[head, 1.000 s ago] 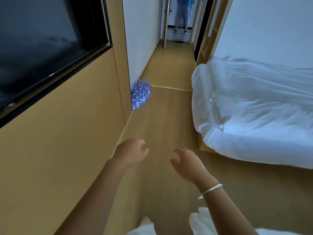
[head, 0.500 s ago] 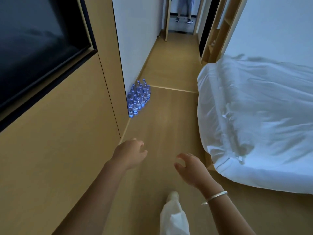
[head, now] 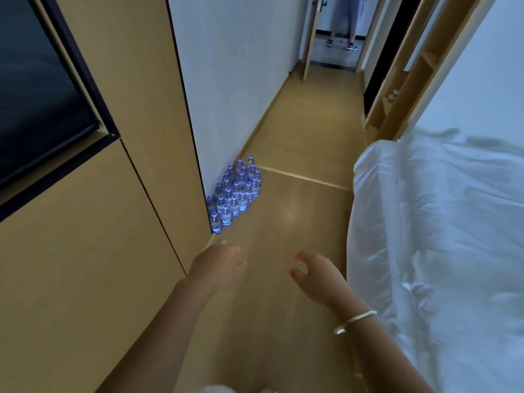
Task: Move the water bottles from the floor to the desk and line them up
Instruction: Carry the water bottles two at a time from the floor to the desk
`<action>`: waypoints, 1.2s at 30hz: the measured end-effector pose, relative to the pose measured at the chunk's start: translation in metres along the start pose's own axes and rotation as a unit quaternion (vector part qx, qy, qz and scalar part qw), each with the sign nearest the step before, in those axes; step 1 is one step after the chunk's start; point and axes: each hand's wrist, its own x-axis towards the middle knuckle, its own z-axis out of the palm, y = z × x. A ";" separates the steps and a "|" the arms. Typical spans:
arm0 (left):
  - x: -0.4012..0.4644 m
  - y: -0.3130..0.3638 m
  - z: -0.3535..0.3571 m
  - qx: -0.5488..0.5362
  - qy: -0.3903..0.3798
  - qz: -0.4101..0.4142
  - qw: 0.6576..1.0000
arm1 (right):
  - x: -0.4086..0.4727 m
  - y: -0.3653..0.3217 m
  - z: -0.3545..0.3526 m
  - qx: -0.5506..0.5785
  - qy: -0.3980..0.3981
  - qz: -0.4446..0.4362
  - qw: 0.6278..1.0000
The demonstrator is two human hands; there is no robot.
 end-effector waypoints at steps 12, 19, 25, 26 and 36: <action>0.213 -0.017 -0.037 -0.035 -0.034 -0.057 0.997 | 0.225 -0.003 -0.040 -0.005 -0.059 -0.035 0.998; 0.357 -0.044 -0.080 -0.040 -0.081 -0.075 0.993 | 0.367 -0.019 -0.066 -0.025 -0.098 -0.029 0.994; 0.435 -0.060 -0.094 -0.049 -0.090 -0.080 0.992 | 0.453 -0.019 -0.072 -0.021 -0.130 -0.016 0.991; 0.445 -0.063 -0.093 -0.055 -0.091 -0.087 0.991 | 0.466 -0.018 -0.071 -0.026 -0.140 -0.019 0.990; 0.567 -0.085 -0.059 -0.134 -0.124 -0.211 0.960 | 0.613 0.003 -0.066 -0.043 -0.264 -0.067 0.961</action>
